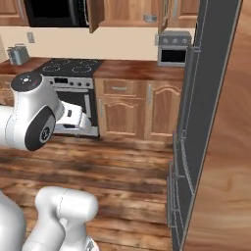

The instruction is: Retrieve the tupperware and aluminum foil from the cabinet and place them on the dining counter near the plate with lemon wedges to prepare for storing leftovers.

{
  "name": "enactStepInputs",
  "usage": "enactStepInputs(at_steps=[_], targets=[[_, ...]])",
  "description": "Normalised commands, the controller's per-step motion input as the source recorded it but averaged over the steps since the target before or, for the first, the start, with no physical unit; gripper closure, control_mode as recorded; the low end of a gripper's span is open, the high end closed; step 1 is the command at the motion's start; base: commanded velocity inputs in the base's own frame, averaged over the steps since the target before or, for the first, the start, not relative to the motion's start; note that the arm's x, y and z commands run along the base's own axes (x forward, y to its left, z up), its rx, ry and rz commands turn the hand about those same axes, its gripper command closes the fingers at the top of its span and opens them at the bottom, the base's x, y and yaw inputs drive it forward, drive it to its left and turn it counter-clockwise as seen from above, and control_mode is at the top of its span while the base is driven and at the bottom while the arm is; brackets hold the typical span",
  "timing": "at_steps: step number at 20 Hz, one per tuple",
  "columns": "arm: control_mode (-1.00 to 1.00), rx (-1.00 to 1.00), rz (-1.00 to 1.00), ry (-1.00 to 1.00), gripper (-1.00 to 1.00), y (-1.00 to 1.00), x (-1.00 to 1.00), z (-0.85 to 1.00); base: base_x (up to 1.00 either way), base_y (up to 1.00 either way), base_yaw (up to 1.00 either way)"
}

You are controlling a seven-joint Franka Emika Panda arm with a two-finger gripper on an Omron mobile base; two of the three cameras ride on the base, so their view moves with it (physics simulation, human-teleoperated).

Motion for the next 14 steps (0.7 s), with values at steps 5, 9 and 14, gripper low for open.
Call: enactStepInputs(at_steps=[5,9,14], targets=[[1.00,0.00,0.00,0.00,-1.00,0.00,0.00,0.00,1.00,-0.20,0.00],[1.00,0.00,0.00,0.00,-1.00,0.00,0.00,0.00,1.00,-0.08,0.00],[1.00,0.00,0.00,0.00,-1.00,0.00,0.00,0.00,1.00,-0.09,0.00]])
